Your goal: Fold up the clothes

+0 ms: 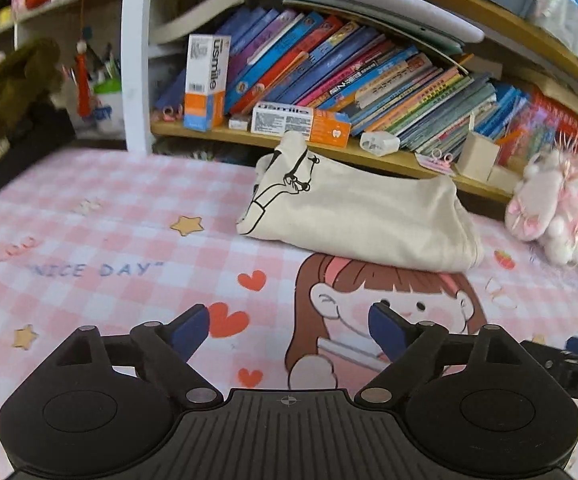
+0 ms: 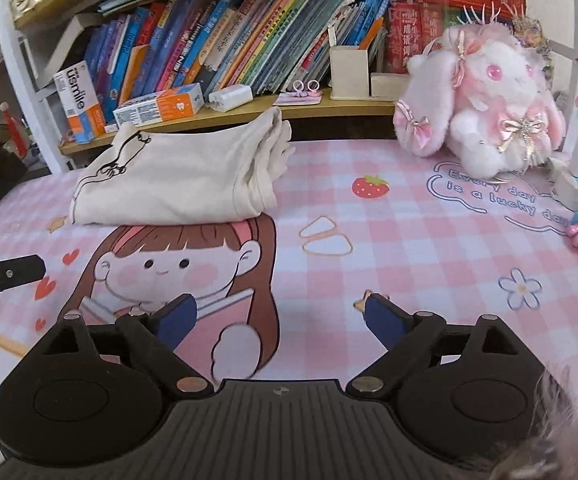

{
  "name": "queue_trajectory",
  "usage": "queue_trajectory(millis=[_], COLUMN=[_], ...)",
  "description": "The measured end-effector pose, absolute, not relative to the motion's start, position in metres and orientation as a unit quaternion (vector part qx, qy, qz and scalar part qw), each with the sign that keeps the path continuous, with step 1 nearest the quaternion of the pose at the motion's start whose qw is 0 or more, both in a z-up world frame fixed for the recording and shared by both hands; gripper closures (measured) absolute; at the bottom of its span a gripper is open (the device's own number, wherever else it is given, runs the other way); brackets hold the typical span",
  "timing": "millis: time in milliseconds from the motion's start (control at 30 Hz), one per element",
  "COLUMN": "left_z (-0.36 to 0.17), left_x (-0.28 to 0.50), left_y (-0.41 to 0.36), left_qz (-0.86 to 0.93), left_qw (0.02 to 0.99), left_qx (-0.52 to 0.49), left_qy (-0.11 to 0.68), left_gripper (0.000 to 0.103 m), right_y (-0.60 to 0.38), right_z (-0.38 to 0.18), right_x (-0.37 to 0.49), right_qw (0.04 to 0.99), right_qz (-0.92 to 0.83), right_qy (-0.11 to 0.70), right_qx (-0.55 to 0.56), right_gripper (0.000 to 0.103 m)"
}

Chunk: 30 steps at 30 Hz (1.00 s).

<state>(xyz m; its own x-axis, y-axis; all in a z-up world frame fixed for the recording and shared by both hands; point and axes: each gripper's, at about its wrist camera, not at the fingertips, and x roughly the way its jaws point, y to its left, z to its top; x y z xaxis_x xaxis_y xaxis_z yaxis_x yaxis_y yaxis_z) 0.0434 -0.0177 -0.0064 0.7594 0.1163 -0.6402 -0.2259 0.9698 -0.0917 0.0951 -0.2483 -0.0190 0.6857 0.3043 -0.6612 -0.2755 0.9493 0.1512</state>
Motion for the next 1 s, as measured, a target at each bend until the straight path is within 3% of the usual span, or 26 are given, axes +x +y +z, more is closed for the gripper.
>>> queue_trajectory(millis=[500,1000], left_z=[0.008,0.021], left_x=[0.009,-0.002], left_y=[-0.058,-0.071], left_qz=[0.099,0.112], left_qw=[0.944,0.952], left_qx=[-0.045,-0.038], left_qy=[0.312,0.283], left_gripper=[0.002,0.002], right_y=[-0.255,-0.265], right_z=[-0.005,0.005], right_x=[0.056,0.051], right_qw=[0.936,0.938], right_qz=[0.158,0.165], right_qy=[0.316,0.306], right_qx=[0.003,0.000], right_gripper=[0.000,0.000])
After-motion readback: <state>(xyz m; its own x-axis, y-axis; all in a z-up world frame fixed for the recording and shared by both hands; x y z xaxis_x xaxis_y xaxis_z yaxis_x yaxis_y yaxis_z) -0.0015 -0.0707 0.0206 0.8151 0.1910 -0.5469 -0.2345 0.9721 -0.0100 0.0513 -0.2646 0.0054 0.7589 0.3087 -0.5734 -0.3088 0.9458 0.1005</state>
